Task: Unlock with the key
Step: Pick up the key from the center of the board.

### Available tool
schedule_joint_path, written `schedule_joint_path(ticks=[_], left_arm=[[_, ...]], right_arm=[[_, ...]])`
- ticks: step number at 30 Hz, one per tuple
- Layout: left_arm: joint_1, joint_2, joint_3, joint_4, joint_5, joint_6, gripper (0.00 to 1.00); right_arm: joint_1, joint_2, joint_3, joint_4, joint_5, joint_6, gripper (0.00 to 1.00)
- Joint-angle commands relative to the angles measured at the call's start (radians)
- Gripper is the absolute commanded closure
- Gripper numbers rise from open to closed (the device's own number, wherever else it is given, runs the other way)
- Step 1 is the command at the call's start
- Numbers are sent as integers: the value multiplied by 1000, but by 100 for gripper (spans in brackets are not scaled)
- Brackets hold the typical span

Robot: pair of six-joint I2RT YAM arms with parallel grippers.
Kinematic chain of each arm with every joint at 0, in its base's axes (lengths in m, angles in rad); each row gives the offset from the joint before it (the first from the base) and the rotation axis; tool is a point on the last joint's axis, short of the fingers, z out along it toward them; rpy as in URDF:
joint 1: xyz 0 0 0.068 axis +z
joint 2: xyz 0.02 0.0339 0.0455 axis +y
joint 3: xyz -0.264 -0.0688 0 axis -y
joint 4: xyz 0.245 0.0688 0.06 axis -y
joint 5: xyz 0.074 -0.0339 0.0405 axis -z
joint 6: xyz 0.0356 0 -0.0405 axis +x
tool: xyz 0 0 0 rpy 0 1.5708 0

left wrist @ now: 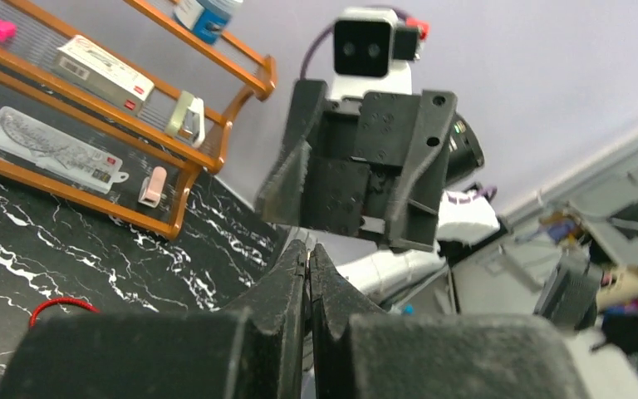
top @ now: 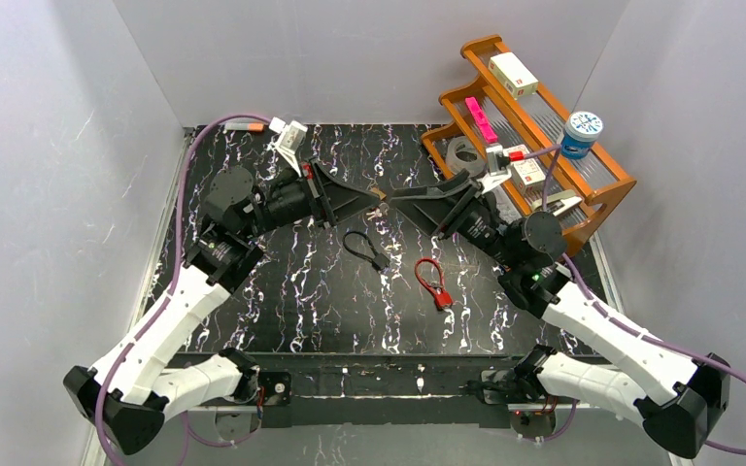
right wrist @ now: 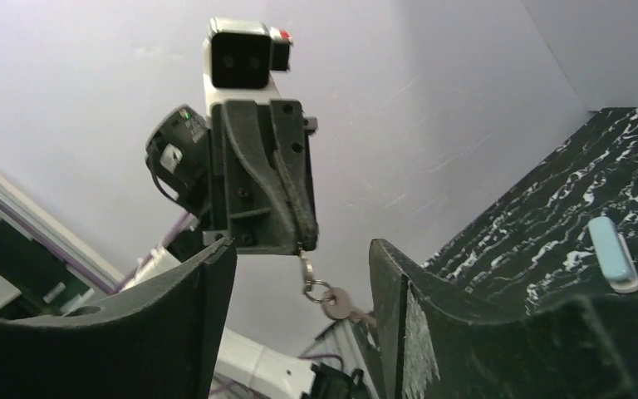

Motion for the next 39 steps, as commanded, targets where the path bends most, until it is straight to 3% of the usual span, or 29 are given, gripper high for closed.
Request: schedule_joint_path(ticks=[1, 6, 10, 12, 16, 18, 27, 29, 32, 39], left_arm=[[4, -13, 84, -127, 191, 202, 100], [4, -19, 106, -125, 303, 246, 100], [4, -24, 108, -130, 349, 273, 100], [4, -30, 111, -150, 342, 292, 100], [4, -33, 109, -153, 336, 295, 100], [4, -34, 108, -153, 337, 297, 100], [4, -35, 103, -155, 352, 300, 100], [4, -35, 103, -155, 353, 302, 100], [4, -35, 102, -156, 355, 306, 100], [4, -33, 100, -158, 359, 306, 100]], right_arm=[[1, -8, 52, -95, -119, -211, 32], [1, 28, 121, -153, -303, -318, 38], [1, 24, 143, -191, -264, -300, 53], [1, 19, 143, -193, -272, -308, 53], [2, 31, 152, -235, -354, -344, 42], [1, 28, 155, -260, -370, -369, 43], [1, 7, 137, -245, -377, -401, 68], [0, 9, 140, -244, -378, -396, 65], [0, 8, 141, -234, -361, -383, 51], [0, 24, 156, -207, -397, -370, 63]])
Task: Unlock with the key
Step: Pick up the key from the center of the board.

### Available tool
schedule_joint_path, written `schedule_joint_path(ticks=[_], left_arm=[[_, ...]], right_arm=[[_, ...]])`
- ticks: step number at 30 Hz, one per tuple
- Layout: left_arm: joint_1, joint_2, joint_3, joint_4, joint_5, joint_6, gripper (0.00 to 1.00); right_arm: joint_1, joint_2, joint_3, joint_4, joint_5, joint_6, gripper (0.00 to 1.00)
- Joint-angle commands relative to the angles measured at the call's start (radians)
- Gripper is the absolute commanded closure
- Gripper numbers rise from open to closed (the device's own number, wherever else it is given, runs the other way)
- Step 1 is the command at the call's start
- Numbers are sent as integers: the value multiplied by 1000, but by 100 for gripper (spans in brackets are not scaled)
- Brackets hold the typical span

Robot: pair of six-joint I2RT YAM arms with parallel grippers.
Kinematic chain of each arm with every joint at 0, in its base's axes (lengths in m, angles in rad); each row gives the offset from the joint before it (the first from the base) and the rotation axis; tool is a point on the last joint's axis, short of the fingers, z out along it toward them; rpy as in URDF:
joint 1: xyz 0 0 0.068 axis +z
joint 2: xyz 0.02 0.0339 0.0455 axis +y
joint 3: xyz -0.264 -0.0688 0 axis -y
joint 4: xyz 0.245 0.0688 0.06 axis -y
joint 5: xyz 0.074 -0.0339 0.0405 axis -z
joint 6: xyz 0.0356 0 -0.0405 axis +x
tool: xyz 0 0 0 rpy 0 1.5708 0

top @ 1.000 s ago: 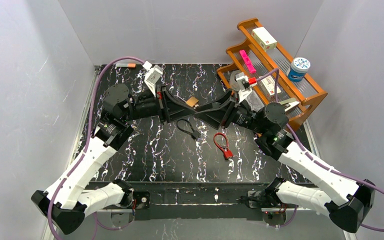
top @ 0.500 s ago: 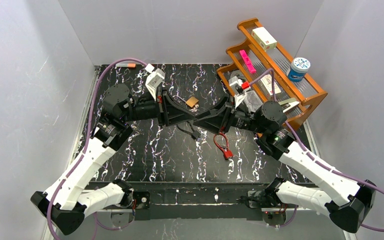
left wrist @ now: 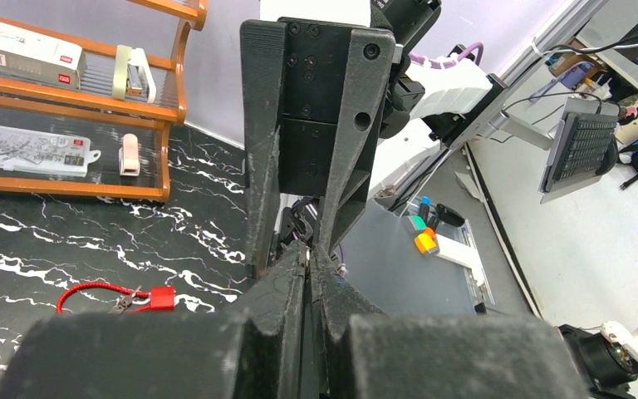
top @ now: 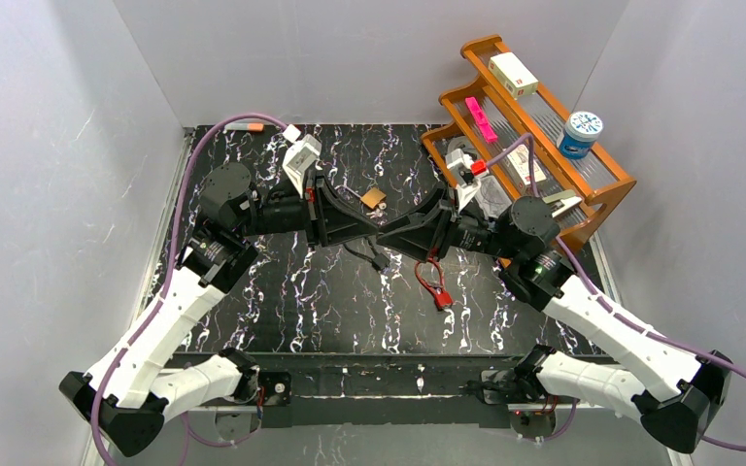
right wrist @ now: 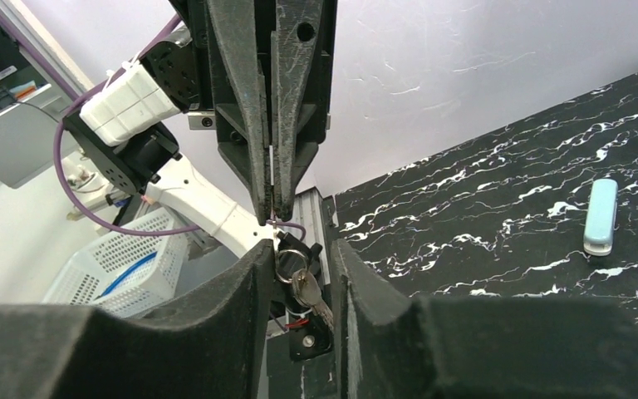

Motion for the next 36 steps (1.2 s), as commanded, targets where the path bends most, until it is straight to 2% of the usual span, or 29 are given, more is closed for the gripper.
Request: schedule_joint_path(ticks=[1, 5, 7, 9, 11, 13, 15, 18, 26, 31, 36], left_arm=[[-2, -24, 28, 5, 35, 7, 100], [-1, -24, 26, 2, 38, 11, 100], [-1, -24, 23, -2, 36, 14, 100], [-1, -23, 23, -8, 32, 20, 100], [-1, -23, 21, -11, 31, 22, 100], [-1, -24, 21, -16, 29, 27, 100], [-2, -27, 20, -24, 17, 37, 100], [-2, -27, 18, -32, 10, 40, 100], [-2, -30, 14, -32, -9, 40, 100], [-2, -32, 16, -33, -17, 40, 100], [-1, -30, 19, -34, -35, 30, 100]], right_arm=[[-3, 7, 53, 56, -23, 2, 65], [-2, 17, 53, 62, -48, -1, 82], [-2, 19, 54, 62, -54, 1, 82], [-3, 19, 55, 61, -54, 4, 79], [-3, 15, 56, 56, -46, 5, 67], [-4, 7, 53, 56, -33, 6, 60], [-3, -5, 46, 59, -22, 3, 57], [-3, -16, 43, 52, -9, -3, 56], [-3, 3, 52, 34, -41, -11, 79], [-3, 10, 56, 30, -52, -13, 99], [-3, 0, 47, 39, -31, -16, 99]])
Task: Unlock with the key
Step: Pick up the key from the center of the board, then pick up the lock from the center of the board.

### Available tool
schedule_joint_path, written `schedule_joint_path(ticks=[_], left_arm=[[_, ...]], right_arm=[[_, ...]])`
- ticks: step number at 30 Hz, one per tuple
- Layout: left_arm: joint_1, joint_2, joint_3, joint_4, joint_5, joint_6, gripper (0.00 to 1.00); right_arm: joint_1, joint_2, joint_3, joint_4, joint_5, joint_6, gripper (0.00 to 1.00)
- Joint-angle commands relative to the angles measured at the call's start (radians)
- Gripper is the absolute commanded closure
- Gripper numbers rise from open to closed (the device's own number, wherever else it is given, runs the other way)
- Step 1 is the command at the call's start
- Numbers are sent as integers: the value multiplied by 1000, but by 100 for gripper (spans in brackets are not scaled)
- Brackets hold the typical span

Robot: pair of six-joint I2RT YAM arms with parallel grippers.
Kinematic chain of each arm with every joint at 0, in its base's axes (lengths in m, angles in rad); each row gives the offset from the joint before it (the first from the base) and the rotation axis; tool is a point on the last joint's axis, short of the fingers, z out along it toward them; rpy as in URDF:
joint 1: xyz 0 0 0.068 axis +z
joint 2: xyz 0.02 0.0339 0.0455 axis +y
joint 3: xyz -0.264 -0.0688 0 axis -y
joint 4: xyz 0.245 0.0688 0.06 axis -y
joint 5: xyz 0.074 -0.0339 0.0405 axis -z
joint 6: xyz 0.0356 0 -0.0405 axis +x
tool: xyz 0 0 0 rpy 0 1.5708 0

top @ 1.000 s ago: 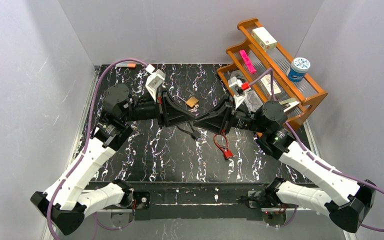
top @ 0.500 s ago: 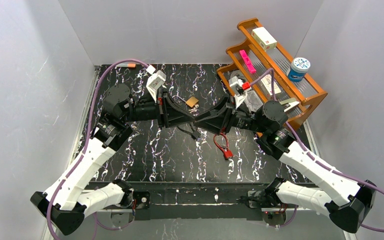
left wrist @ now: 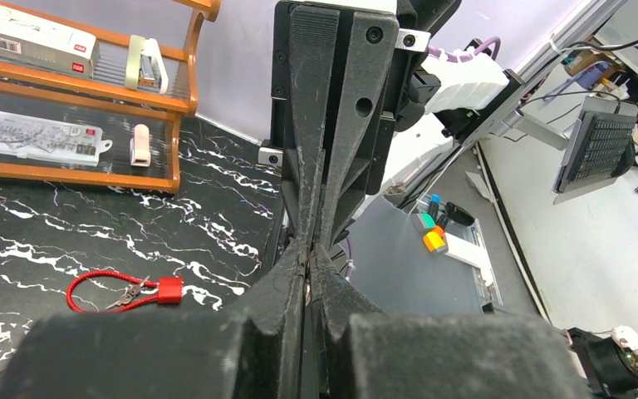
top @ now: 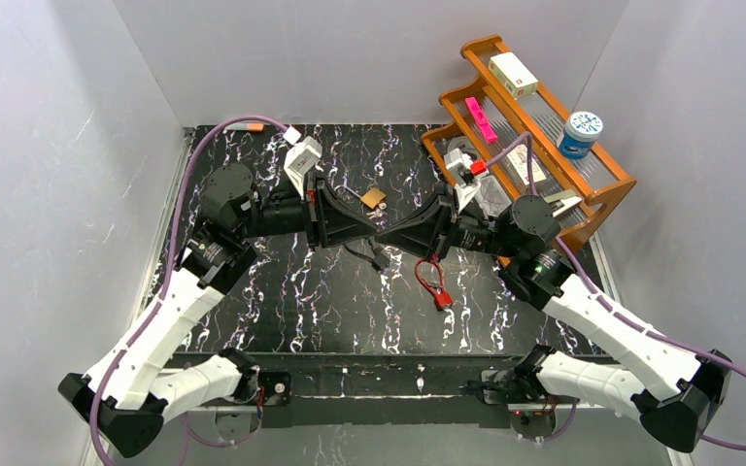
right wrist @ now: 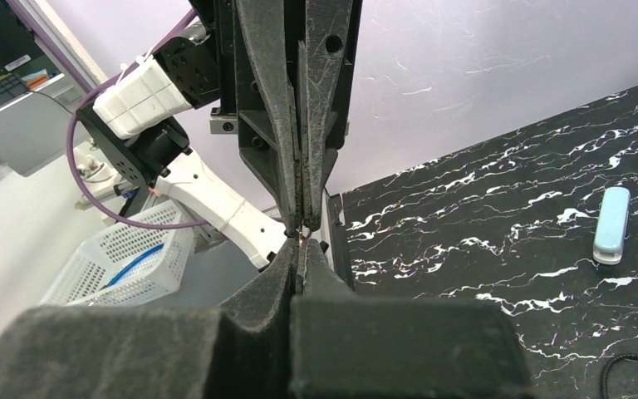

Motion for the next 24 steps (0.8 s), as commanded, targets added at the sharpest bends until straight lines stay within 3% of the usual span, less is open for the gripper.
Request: schedule_joint_path(ticks=[1, 4, 8, 10, 13, 14, 16, 22, 24], left_arm=[[-1, -22, 23, 11, -11, -7, 100], [-1, -22, 30, 11, -17, -14, 88], [-1, -31, 33, 6, -65, -18, 42], [-1, -45, 34, -12, -153, -11, 30], [-1, -82, 21, -85, -421, -7, 3], [-1, -117, -23, -99, -649, -34, 2], [-1, -135, -60, -121, -818, -65, 2], [-1, -120, -88, -220, -1036, -107, 2], [-1, -89, -78, -321, -1101, -131, 2]], right_arm=[[-2, -8, 32, 35, 10, -12, 99], [-2, -9, 23, 48, 12, -7, 99], [-2, -14, 8, 68, 31, 0, 99], [-2, -24, -2, 72, 52, 0, 99], [-3, -40, -17, 70, 87, -3, 99], [-3, -49, -24, 65, 120, 0, 99], [-3, -55, -27, 56, 141, -4, 99], [-3, -73, -22, -39, 243, -41, 99], [-3, -82, -22, -95, 314, -49, 99]])
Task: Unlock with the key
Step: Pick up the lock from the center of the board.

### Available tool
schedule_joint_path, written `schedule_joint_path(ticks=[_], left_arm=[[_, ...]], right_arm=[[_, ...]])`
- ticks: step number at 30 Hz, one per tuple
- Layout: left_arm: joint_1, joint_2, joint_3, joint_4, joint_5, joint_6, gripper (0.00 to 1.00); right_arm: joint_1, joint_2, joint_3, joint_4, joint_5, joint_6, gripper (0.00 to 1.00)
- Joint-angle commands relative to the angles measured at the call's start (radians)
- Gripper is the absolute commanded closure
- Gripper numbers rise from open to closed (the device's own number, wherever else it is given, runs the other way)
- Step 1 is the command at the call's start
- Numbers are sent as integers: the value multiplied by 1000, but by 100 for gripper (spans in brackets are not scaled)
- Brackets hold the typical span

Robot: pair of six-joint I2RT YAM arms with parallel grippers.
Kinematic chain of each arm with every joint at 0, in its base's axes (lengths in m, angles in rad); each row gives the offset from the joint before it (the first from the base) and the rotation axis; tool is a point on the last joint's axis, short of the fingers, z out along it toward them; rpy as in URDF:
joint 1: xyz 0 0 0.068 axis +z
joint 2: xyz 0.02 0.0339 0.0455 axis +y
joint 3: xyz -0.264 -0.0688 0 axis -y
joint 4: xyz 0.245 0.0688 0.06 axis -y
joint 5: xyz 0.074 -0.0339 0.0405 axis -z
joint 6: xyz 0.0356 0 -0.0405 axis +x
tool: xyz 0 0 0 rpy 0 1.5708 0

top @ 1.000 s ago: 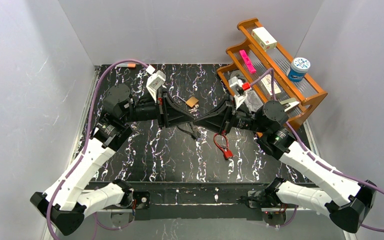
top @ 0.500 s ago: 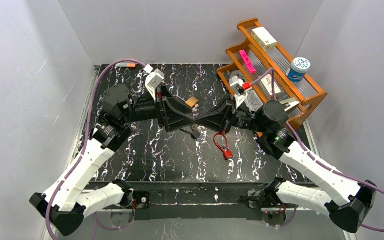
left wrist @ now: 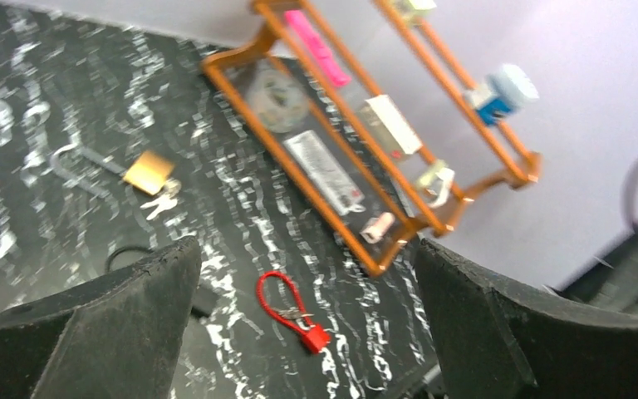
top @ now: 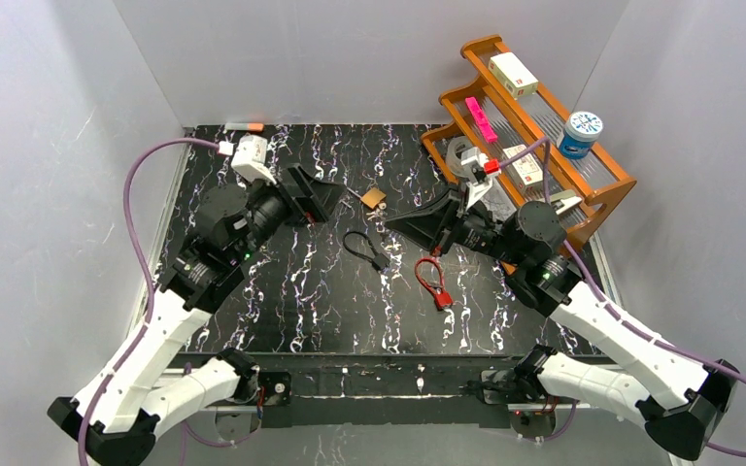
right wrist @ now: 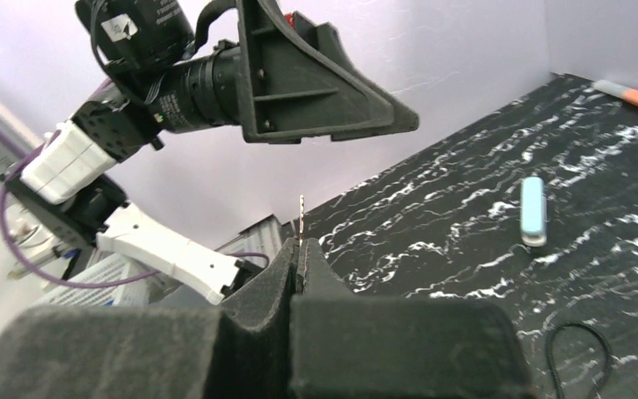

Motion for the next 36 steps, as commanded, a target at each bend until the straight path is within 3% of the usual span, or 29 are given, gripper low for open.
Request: schedule_joint_path(ticks=[1, 7, 14, 24, 36], left_arm=[[0, 64, 8, -208, -270, -81, 2], [-4, 257, -38, -297, -151, -210, 5], [-81, 513, -50, -213, -133, -278, 10], [-161, 924, 137, -276, -183, -340, 22], [-195, 1089, 252, -339, -344, -353, 20]], right_arm=[[-3, -36, 6, -92, 176, -39, 99], [-3, -94, -54, -276, 431, 2, 99], [-3, -175, -155, -463, 696, 44, 99], [-3, -240, -290, -504, 787, 82, 99], [-4, -267, -411, -494, 772, 104, 99]])
